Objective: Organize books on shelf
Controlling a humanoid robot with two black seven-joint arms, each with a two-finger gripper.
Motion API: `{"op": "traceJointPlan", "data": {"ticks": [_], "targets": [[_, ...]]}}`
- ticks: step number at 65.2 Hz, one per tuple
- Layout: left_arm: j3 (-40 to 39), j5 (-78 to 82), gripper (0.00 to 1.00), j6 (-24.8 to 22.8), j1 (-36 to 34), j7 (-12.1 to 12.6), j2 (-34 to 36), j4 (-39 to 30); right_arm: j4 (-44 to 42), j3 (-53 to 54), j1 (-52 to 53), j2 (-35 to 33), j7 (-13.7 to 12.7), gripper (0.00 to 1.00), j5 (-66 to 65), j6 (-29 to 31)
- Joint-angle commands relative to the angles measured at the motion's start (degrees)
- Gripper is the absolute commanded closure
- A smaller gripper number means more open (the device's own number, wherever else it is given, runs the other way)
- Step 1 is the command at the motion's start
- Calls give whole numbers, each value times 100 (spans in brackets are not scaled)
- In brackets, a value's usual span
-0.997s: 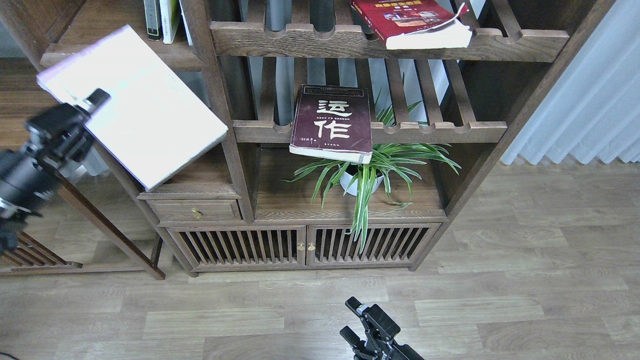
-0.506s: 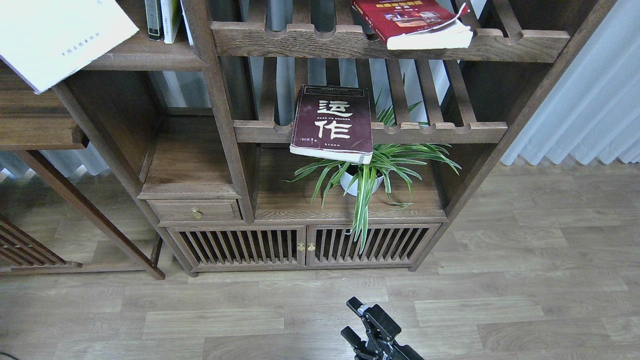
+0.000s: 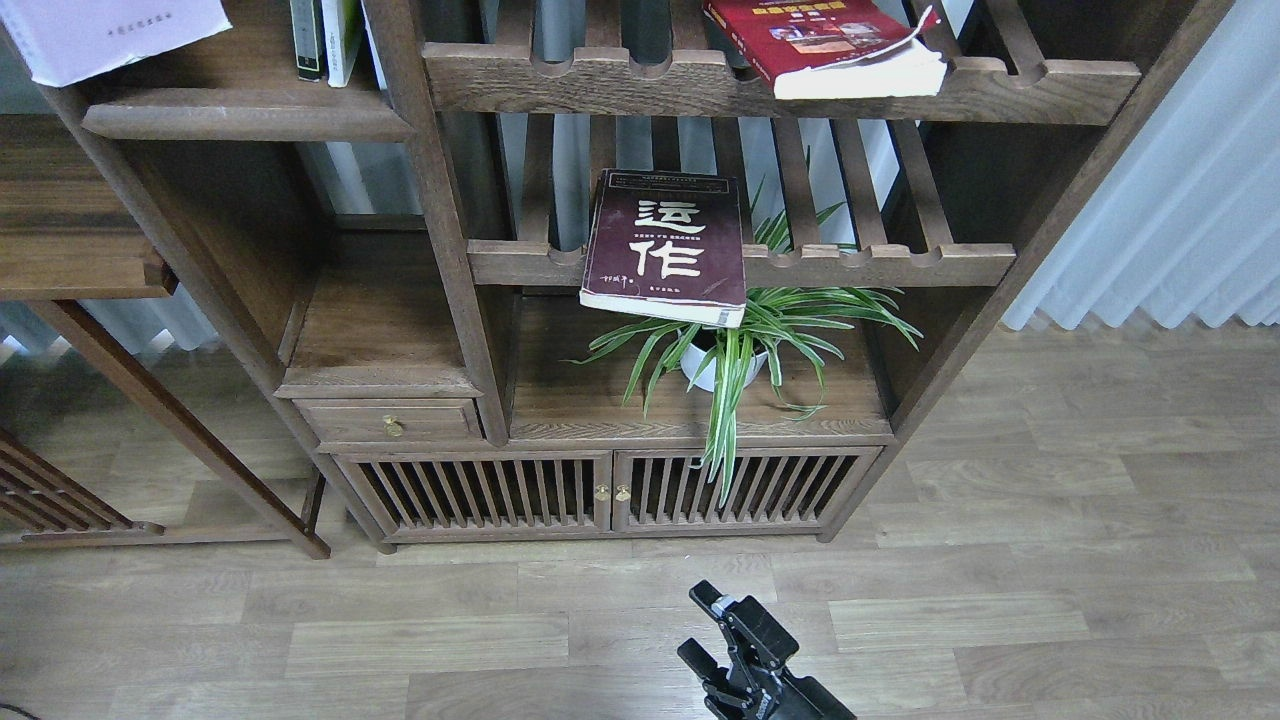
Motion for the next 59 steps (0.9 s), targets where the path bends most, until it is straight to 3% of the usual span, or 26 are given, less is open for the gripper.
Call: {"op": "traceJointPlan", "data": {"ticks": [1,38,59], "targets": [[69,615,94,1,-410,-1,-298,258,2,4,19,-6,0,0,46,0],[-142,1029,95,1,-472,-1,-184,267,64,-14,660,38,-9,0,441,0],[-1,-903,95,1,-393,-1,-202,627,73,-5,880,-24,-18,0,477,0]]}}
